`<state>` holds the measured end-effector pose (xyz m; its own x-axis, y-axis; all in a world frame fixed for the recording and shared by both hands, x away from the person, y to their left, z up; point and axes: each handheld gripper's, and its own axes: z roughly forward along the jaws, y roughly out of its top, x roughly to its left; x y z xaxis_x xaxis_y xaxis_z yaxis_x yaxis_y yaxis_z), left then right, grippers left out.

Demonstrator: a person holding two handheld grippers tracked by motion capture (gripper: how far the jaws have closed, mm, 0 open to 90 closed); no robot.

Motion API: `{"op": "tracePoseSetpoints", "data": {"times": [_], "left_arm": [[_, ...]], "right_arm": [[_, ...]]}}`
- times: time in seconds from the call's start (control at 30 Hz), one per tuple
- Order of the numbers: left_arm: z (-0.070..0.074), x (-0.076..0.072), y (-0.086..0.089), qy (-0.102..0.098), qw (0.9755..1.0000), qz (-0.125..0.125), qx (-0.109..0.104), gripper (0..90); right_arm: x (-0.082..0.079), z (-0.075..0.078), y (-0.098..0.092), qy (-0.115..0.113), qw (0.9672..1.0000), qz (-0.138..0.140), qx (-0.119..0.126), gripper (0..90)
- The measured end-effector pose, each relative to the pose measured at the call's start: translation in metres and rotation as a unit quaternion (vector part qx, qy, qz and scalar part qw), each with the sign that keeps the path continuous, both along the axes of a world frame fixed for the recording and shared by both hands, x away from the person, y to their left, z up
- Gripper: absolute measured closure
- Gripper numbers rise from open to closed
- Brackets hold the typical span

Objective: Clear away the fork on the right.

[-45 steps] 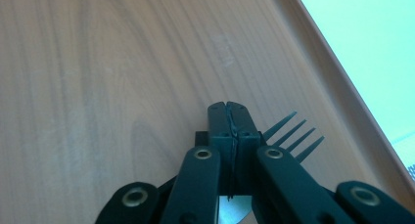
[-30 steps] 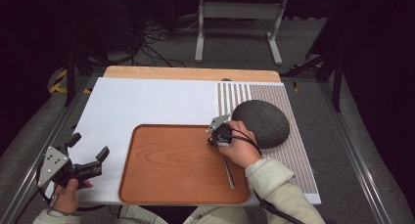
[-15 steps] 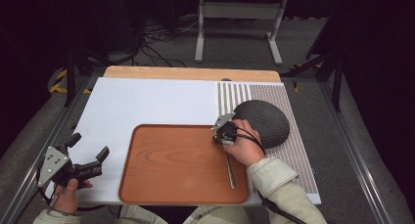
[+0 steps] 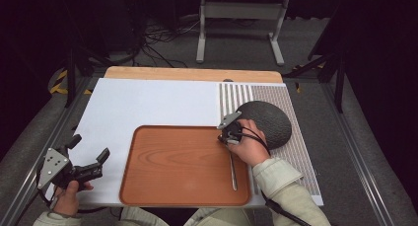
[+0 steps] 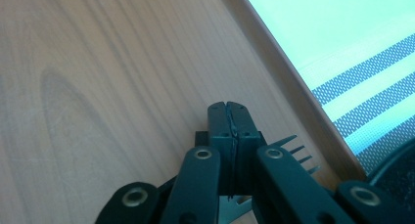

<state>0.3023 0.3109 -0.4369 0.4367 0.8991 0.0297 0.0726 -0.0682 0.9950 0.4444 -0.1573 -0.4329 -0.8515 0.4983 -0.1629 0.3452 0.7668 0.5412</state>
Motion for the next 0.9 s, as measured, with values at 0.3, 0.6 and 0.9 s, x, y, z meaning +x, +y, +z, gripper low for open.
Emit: {"op": "tracePoseSetpoints", "data": {"times": [0.3, 0.6, 0.9], "left_arm": [[0.000, 0.000, 0.000, 0.000, 1.0000, 0.000, 0.000, 0.6], [0.000, -0.001, 0.000, 0.001, 1.0000, 0.002, -0.004, 0.6], [0.000, -0.001, 0.000, 0.001, 1.0000, 0.003, -0.004, 0.6]], "right_arm": [[-0.001, 0.007, -0.002, -0.012, 0.9995, -0.002, 0.029, 79.6], [-0.005, 0.022, -0.001, -0.036, 0.9926, -0.003, 0.116, 30.8], [-0.012, 0.041, -0.012, -0.065, 0.9834, -0.004, 0.170, 19.3]]}}
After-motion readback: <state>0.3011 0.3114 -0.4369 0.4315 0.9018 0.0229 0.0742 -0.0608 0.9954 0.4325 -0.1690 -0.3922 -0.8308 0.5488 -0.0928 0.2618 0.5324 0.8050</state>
